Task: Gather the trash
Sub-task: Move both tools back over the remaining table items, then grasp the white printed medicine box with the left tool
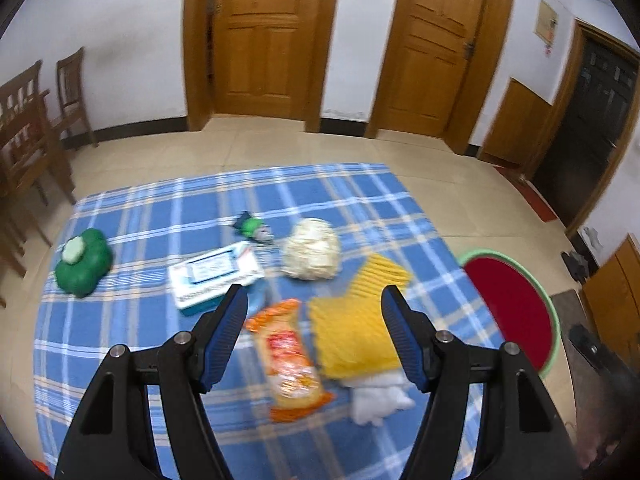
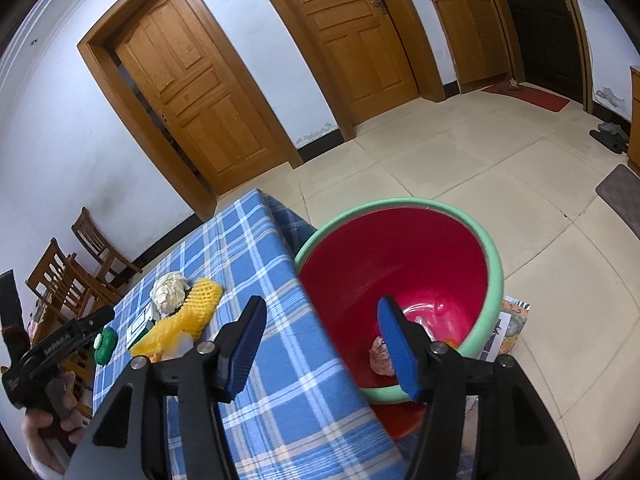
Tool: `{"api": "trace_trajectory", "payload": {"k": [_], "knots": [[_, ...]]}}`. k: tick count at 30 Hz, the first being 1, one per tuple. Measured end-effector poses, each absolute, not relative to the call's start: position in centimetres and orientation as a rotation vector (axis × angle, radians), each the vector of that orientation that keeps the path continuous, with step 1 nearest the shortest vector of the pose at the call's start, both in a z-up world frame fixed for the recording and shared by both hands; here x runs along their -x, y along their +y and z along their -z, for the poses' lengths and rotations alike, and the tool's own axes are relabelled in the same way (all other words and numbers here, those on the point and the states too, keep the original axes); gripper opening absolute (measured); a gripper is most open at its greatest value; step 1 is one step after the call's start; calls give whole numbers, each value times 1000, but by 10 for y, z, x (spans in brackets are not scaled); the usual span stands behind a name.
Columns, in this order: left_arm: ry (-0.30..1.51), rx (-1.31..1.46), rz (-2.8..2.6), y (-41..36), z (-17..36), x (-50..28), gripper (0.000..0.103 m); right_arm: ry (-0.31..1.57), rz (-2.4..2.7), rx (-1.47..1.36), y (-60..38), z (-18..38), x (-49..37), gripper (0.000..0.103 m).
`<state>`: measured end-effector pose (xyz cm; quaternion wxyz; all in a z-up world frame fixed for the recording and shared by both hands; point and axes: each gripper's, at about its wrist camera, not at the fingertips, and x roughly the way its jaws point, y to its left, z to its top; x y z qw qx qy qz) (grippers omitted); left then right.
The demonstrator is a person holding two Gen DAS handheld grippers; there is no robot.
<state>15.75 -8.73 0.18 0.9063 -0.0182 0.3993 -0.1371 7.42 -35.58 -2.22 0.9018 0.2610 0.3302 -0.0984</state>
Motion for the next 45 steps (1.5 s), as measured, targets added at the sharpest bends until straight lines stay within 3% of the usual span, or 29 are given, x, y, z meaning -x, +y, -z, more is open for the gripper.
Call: {"api": "trace_trajectory", "payload": {"k": [12,14,28,45], "knots": [[895,74,131,-42,25,-210,69,734,183,-528,-341,34,-95,71],[923,74,108,-41,34,-220,77,744,181,-527,-340,36,-98,71],[1050,99,0,-51,81,-265,91,793,202,-533,-348,52,-112,72],[994,106,-8,-54,84,-260,91,816,174,-531,-342,59,-119,72]]}}
